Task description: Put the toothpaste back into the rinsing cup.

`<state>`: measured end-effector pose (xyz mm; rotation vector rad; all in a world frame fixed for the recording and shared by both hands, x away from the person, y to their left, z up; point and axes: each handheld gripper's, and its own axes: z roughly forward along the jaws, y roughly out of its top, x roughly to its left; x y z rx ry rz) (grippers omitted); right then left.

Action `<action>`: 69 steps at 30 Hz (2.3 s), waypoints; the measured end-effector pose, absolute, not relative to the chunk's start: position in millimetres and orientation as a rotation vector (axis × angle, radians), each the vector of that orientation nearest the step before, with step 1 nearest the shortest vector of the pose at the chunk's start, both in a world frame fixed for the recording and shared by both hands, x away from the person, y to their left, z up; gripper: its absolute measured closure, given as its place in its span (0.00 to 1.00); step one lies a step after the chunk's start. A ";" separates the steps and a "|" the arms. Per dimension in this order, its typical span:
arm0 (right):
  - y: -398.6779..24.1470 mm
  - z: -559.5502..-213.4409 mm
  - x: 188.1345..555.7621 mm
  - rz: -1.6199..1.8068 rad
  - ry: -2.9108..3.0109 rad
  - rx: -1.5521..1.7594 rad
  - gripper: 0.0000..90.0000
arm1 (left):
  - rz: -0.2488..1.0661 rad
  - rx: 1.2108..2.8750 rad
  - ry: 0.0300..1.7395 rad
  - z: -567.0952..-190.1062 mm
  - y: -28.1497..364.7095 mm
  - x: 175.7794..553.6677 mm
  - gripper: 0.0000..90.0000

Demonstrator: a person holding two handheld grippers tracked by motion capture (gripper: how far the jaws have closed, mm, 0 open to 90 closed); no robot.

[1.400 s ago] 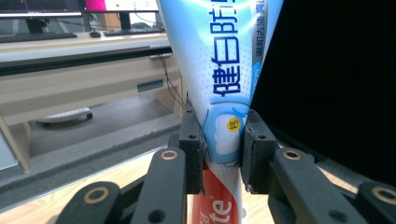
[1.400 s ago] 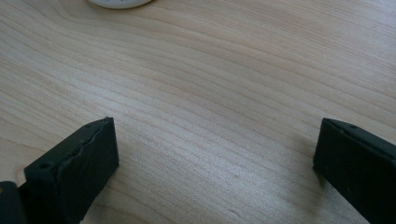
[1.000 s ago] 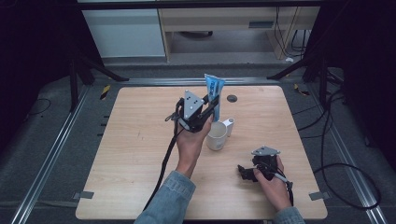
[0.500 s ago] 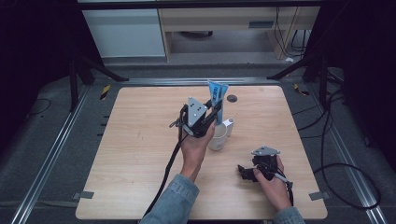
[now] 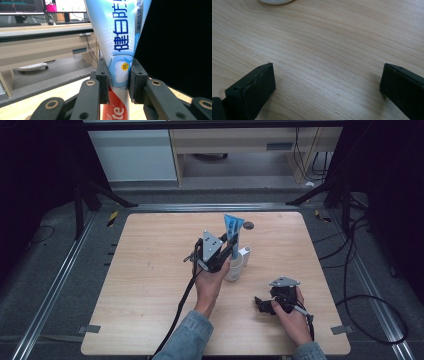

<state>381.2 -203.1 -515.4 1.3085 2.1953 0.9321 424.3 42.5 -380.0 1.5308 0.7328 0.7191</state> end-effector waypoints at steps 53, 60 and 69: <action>-202.7 -515.3 381.0 0.937 2.193 1.318 0.00 | 0.727 1.629 0.818 -433.2 27.1 427.1 0.81; -202.7 -515.3 381.0 0.937 2.193 1.318 0.00 | 0.705 1.684 0.853 -435.1 27.2 431.3 0.81; -203.0 -515.3 381.1 0.936 2.195 1.313 0.00 | 0.703 1.733 0.875 -436.7 27.2 435.0 0.80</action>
